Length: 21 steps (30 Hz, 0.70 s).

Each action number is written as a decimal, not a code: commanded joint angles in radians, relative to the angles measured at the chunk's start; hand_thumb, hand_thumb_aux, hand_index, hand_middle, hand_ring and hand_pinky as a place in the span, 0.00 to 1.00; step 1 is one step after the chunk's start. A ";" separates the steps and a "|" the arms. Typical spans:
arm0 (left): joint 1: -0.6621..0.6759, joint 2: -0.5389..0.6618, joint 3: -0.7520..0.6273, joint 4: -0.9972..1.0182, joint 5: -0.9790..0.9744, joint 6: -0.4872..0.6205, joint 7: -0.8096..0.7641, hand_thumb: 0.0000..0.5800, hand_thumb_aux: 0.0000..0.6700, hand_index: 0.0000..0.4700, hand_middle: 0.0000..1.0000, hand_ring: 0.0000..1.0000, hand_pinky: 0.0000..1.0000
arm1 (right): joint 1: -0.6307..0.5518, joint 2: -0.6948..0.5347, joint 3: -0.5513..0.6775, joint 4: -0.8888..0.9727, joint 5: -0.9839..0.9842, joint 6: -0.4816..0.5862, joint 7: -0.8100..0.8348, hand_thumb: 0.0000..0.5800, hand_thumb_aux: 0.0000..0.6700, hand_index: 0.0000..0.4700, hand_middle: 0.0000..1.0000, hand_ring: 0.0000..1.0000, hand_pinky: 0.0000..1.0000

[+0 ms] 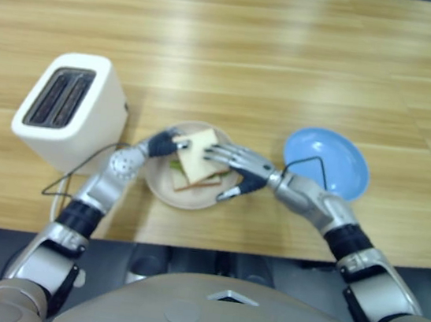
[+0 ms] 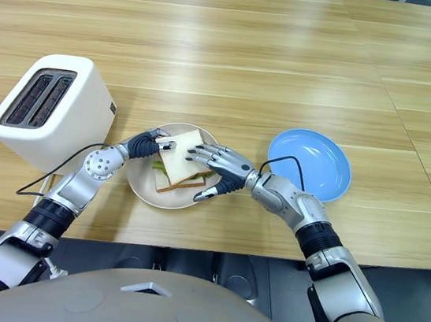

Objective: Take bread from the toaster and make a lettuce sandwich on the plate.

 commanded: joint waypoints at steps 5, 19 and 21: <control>-0.016 0.058 0.041 -0.071 0.229 0.001 0.296 0.00 0.00 0.00 1.00 1.00 1.00 | -0.034 -0.052 0.127 0.059 -0.096 0.083 0.064 0.00 0.00 0.00 0.00 0.00 0.00; 0.116 0.141 0.214 -0.414 0.191 -0.171 0.438 0.00 0.00 0.00 0.00 0.00 0.00 | -0.051 -0.029 0.005 -0.074 0.095 0.070 -0.125 0.00 0.00 0.00 0.00 0.00 0.00; 0.167 0.165 0.234 -0.461 0.058 -0.232 0.343 0.86 0.63 0.61 0.00 0.00 0.00 | -0.022 -0.034 -0.039 -0.108 0.205 0.041 -0.102 1.00 1.00 0.98 0.00 0.00 0.00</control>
